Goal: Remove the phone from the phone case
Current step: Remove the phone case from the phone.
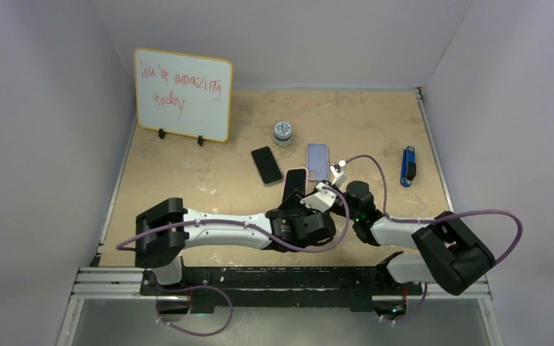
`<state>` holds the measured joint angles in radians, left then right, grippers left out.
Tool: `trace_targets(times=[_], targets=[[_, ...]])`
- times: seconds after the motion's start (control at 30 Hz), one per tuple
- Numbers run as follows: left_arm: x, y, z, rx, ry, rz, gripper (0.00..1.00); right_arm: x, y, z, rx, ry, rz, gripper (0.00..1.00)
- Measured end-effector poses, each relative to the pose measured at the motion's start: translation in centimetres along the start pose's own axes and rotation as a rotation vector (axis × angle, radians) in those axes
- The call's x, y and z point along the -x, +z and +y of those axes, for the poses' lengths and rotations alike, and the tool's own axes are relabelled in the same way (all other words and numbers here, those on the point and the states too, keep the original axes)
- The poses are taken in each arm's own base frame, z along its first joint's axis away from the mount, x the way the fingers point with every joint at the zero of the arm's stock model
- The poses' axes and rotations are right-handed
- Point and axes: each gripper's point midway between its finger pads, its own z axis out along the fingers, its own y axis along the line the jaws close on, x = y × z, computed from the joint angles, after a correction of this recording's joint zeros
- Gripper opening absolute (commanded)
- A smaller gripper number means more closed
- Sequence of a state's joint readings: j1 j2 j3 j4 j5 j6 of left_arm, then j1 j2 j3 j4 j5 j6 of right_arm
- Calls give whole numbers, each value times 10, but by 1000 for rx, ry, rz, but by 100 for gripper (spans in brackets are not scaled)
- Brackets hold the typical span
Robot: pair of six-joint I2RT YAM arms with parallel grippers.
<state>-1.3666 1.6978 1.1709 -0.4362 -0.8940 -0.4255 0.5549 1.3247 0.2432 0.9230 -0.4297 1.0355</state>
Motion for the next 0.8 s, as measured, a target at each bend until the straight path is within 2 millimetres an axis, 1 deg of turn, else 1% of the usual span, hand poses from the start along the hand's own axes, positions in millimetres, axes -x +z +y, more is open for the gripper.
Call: trace_targets(times=[0.1, 0.3, 0.4, 0.6, 0.77, 0.8], targets=[[0, 1, 0, 35, 29, -1, 47, 0, -1, 0, -4, 0, -1, 0], [2, 2, 1, 86, 56, -11, 45, 3, -1, 1, -3, -6, -14, 0], [3, 3, 3, 113, 62, -17, 41, 5, 0, 2, -4, -8, -23, 0], [4, 8, 1, 162, 77, -26, 20, 9, 0, 2, -6, -9, -37, 0], [2, 2, 8, 205, 107, -30, 2, 7, -1, 0, -20, -1, -31, 0], [0, 0, 9, 209, 118, -28, 0, 7, -1, -1, -22, 0, -29, 0]])
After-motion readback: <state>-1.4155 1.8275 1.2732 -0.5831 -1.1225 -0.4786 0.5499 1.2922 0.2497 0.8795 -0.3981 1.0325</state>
